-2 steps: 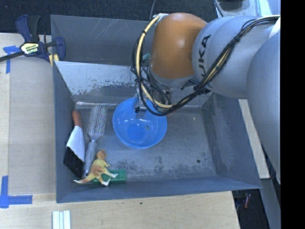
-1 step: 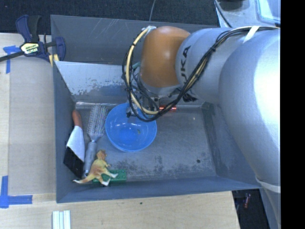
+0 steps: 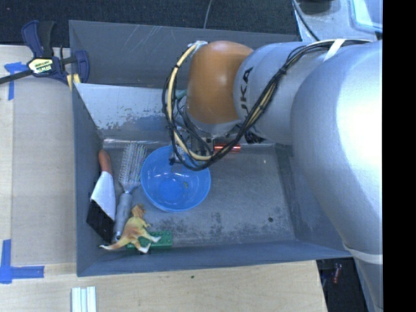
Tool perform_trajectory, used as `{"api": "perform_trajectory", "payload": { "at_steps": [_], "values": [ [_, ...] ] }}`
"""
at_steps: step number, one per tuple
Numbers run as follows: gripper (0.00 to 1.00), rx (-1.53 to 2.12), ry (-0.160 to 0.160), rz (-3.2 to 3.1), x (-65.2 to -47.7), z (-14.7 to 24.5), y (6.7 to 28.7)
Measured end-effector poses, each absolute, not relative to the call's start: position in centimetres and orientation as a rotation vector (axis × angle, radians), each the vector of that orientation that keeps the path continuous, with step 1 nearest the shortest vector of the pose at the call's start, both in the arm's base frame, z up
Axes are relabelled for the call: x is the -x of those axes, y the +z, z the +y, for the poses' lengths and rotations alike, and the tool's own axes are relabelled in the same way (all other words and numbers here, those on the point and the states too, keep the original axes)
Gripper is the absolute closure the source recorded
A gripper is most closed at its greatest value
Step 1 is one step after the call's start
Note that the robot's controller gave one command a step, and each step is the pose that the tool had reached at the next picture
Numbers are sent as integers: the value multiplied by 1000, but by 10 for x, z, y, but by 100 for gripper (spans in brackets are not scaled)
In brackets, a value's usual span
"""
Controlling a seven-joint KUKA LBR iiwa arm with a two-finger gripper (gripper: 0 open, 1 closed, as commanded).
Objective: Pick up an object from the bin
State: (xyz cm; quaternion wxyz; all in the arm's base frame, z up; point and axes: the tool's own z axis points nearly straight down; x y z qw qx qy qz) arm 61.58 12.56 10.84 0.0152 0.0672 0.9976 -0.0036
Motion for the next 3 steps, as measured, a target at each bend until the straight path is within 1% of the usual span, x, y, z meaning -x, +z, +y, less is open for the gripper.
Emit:
{"api": "perform_trajectory", "payload": {
  "at_steps": [1, 2, 3],
  "values": [
    [100, -80, -6, 3093, -620, 79, 120],
    [100, -147, -14, 3101, -611, 93, 130],
    [100, -120, -1, 3096, -613, 123, 130]
  ]
}}
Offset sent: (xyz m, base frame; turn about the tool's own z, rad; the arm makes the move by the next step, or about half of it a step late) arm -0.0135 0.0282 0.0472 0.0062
